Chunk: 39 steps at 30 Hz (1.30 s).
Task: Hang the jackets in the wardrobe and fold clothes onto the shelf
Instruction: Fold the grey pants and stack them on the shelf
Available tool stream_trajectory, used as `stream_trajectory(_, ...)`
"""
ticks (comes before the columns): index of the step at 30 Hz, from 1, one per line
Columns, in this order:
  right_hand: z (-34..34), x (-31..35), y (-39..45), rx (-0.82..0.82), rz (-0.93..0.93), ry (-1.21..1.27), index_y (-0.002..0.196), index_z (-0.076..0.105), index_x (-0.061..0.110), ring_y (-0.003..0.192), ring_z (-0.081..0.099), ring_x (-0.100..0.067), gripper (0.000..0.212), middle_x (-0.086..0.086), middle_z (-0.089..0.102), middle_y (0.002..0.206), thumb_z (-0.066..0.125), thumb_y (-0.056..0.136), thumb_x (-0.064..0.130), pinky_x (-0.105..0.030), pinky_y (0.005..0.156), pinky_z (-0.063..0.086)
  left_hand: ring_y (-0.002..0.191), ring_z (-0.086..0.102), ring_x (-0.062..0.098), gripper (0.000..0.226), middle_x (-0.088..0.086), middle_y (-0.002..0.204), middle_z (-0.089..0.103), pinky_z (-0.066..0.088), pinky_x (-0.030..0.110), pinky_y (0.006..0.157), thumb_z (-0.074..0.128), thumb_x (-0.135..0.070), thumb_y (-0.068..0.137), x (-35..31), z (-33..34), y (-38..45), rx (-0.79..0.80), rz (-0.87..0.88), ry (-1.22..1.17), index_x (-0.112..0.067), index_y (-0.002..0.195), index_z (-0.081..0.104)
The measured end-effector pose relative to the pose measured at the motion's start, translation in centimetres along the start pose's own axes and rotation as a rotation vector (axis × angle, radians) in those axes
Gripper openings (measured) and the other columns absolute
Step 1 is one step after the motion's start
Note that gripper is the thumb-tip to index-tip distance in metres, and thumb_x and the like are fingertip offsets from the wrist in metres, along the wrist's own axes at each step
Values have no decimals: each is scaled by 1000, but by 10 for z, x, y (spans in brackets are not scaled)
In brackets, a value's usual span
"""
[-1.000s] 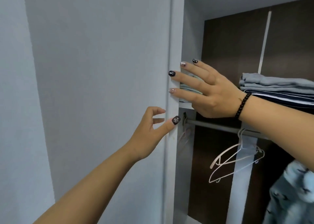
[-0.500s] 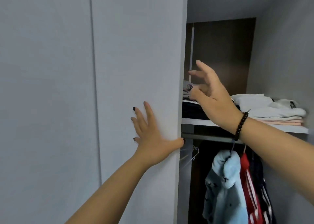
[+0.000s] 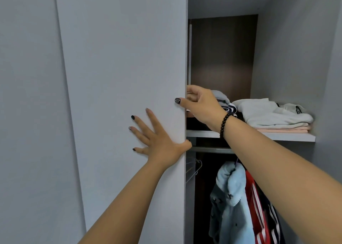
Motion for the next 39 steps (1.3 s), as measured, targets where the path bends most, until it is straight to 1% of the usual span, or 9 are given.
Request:
stream_trajectory(3, -4, -11, 9, -8, 46, 37, 114, 63, 15, 93, 71, -18, 26, -1, 74, 100, 65, 89, 10, -40, 83, 58, 138, -37, 37, 150, 4, 144, -50, 5, 76, 102, 74, -62, 47, -4, 10, 8, -13, -29, 35, -35, 134, -45)
stream_trajectory(9, -11, -25, 25, 7, 88, 103, 99, 64, 23, 89, 71, -17, 19, -5, 73, 102, 65, 88, 6, -28, 76, 59, 137, -37, 38, 153, 7, 144, -48, 5, 76, 103, 77, -65, 49, -7, 25, 24, -34, -70, 79, -33, 133, -47)
stream_trajectory(14, -15, -35, 37, 12, 130, 119, 111, 62, 17, 99, 68, -22, 25, -12, 69, 112, 64, 89, 6, -30, 78, 59, 137, -37, 40, 157, 8, 141, -50, 5, 77, 102, 79, -70, 49, -7, 37, 35, -54, -77, 96, -32, 133, -48)
stream_trajectory(19, -17, -42, 44, 18, 154, 125, 108, 61, 18, 104, 66, -22, 23, -10, 67, 116, 65, 88, 7, -37, 89, 56, 137, -37, 40, 152, 9, 141, -51, 5, 77, 102, 69, -82, 50, -1, 44, 42, -55, -61, 121, -32, 129, -51)
stream_trajectory(24, -19, -46, 47, 45, 180, 174, 107, 62, 20, 98, 69, -20, 23, -8, 70, 110, 66, 88, 8, -34, 78, 59, 136, -39, 40, 147, 8, 137, -54, 2, 77, 102, 57, -90, 48, 3, 46, 43, -47, -28, 128, -33, 125, -53)
stream_trajectory(28, -17, -45, 44, 17, 173, 172, 107, 62, 22, 101, 68, -20, 24, -8, 69, 113, 65, 88, 7, -33, 81, 58, 136, -39, 40, 147, 8, 137, -55, 3, 77, 102, 55, -91, 46, 2, 45, 44, -45, -33, 144, -33, 127, -53)
stream_trajectory(35, -6, -24, 20, -111, 285, 21, 129, 56, 13, 104, 65, -24, 36, -11, 67, 117, 58, 93, 9, -35, 87, 55, 139, -34, 41, 141, 11, 142, -51, 14, 73, 105, 56, -88, 57, 5, 29, 34, 33, -2, 237, -32, 125, -54)
stream_trajectory(37, -11, -15, 7, -104, 350, -38, 132, 55, 14, 104, 64, -26, 37, -9, 64, 121, 55, 95, 10, -38, 89, 53, 142, -28, 41, 135, 11, 146, -46, 21, 68, 107, 56, -84, 64, 10, 21, 28, 55, 48, 248, -32, 134, -46)
stream_trajectory(39, -20, -5, -6, -122, 377, -95, 133, 53, 13, 104, 64, -27, 37, -10, 61, 126, 52, 96, 10, -38, 90, 52, 144, -22, 39, 128, 12, 151, -39, 19, 63, 111, 55, -80, 70, 14, 18, 16, 98, 74, 230, -27, 143, -36)
Point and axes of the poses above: each hand's wrist, its own y-axis towards the middle knuckle, its own z-axis out of the palm, x = y × z, the point moved 3 cm from there along y, towards the middle knuckle
